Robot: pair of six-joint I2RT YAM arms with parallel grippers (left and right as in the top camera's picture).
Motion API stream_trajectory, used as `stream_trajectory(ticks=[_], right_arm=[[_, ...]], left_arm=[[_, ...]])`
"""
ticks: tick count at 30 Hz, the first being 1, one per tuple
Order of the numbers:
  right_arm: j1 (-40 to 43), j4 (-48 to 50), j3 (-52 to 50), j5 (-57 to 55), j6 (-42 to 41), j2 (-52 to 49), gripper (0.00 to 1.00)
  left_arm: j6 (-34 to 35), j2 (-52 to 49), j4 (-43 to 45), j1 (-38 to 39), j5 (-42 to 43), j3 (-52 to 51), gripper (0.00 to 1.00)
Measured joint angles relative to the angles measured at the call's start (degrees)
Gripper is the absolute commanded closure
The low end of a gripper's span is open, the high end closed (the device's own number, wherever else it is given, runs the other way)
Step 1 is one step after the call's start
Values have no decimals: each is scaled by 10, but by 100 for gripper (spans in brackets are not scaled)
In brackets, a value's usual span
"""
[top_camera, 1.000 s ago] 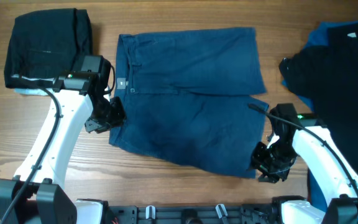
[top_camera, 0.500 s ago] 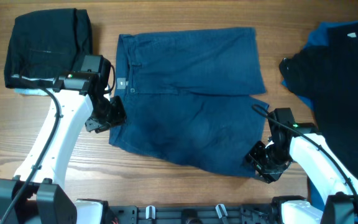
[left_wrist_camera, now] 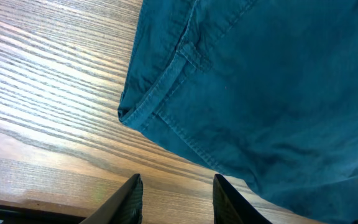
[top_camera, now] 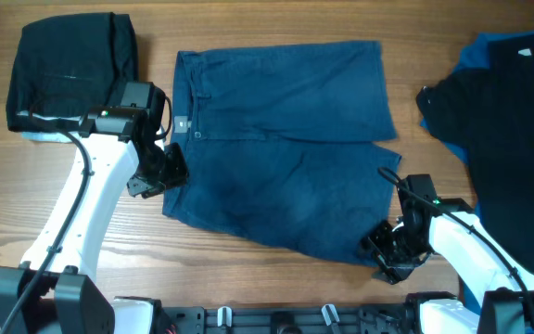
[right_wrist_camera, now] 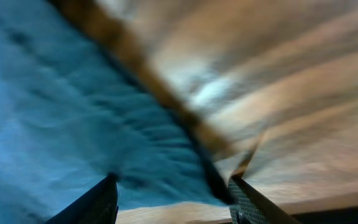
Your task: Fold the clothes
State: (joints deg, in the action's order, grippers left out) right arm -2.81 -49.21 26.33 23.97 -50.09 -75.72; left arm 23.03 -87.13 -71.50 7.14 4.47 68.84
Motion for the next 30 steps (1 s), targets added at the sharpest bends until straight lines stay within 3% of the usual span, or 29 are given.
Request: stream_trajectory(ticks=[13, 18, 25, 27, 28, 29, 30], right_arm=[[0, 7, 4, 0, 0, 0, 51], [0, -24, 55, -72, 35, 0, 42], [0, -61, 64, -70, 82, 0, 40], [0, -82, 64, -62, 84, 0, 18], [0, -91, 64, -59, 87, 0, 15], [0, -90, 64, -57, 89, 0, 6], [0, -81, 64, -56, 90, 0, 5]], left_arm=[[0, 0, 0, 0, 2, 0, 63], [0, 0, 0, 0, 4, 0, 62], [0, 0, 2, 0, 4, 0, 61], [0, 0, 2, 0, 4, 0, 61], [0, 0, 2, 0, 4, 0, 60], [0, 0, 2, 0, 4, 0, 61], [0, 0, 2, 0, 5, 0, 60]])
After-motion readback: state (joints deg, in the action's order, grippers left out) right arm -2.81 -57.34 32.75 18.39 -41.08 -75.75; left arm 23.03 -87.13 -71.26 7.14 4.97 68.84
